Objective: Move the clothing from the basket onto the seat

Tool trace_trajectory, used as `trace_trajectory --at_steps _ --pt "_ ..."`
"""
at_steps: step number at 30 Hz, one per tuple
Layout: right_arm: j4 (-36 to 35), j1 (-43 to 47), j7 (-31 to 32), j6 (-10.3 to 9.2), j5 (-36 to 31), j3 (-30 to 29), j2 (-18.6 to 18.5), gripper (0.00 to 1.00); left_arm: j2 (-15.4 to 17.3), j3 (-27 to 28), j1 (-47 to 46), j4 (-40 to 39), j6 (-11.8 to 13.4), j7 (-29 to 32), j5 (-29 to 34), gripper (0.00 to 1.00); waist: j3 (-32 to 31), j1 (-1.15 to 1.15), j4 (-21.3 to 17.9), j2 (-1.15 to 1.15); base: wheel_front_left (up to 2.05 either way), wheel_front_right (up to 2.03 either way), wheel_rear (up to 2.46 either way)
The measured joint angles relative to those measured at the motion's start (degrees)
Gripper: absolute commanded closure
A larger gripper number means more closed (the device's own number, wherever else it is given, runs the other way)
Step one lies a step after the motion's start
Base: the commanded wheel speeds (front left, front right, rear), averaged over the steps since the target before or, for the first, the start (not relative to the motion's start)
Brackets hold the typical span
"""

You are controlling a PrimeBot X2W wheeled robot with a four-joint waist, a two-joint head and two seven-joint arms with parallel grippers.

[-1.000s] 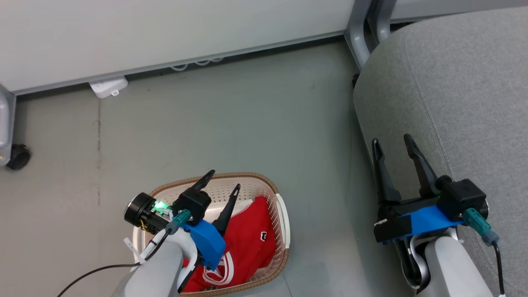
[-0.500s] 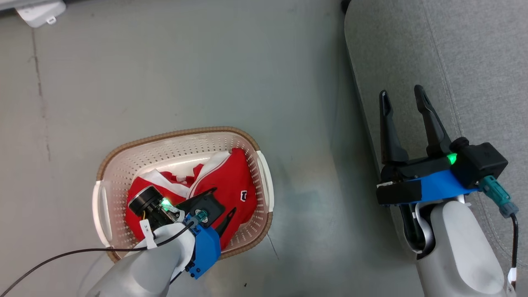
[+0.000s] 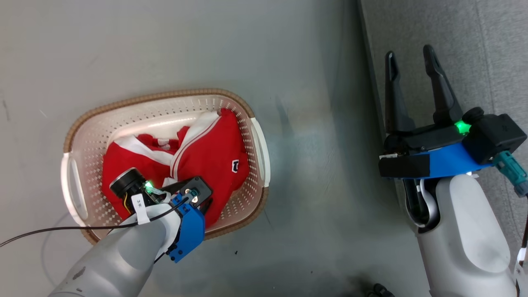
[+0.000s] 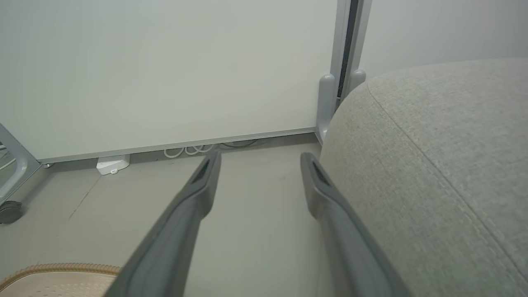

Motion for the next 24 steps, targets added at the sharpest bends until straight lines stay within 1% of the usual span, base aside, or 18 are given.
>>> trace_trajectory --at_steps 7,15,17,23,24 --pt "-0.7 -1.6 0.0 0.01 0.0 -0.2 0.0 0.00 0.3 -1.3 -1.9 -0.7 0.0 3.4 -4.3 0.00 4.1 -0.01 -0.1 0.00 0.00 0.00 0.00" --pt "-1.3 -2.4 0.0 0.01 -0.1 -0.3 0.0 0.00 0.3 -1.6 -3.8 -1.2 0.0 6.3 -5.4 0.00 7.4 0.00 0.1 0.00 0.00 0.00 0.00" --pt "-1.5 -2.5 0.0 0.00 -0.1 -0.3 0.0 0.00 0.1 -1.7 -4.0 -1.1 0.0 7.4 -4.9 0.00 8.0 -0.01 0.2 0.00 0.00 0.00 0.00" --pt "-1.9 -3.1 0.0 0.01 -0.2 -0.5 0.0 0.00 -0.1 -1.7 -5.1 -0.3 0.0 8.3 -4.1 0.00 9.3 -0.01 0.6 0.00 0.00 0.00 0.00" --pt "-1.9 -3.1 0.0 0.01 -0.2 -0.5 0.0 0.00 -0.1 -1.7 -5.1 -0.2 0.0 8.2 -4.0 0.16 9.4 -0.01 0.6 0.00 0.00 0.00 0.00"
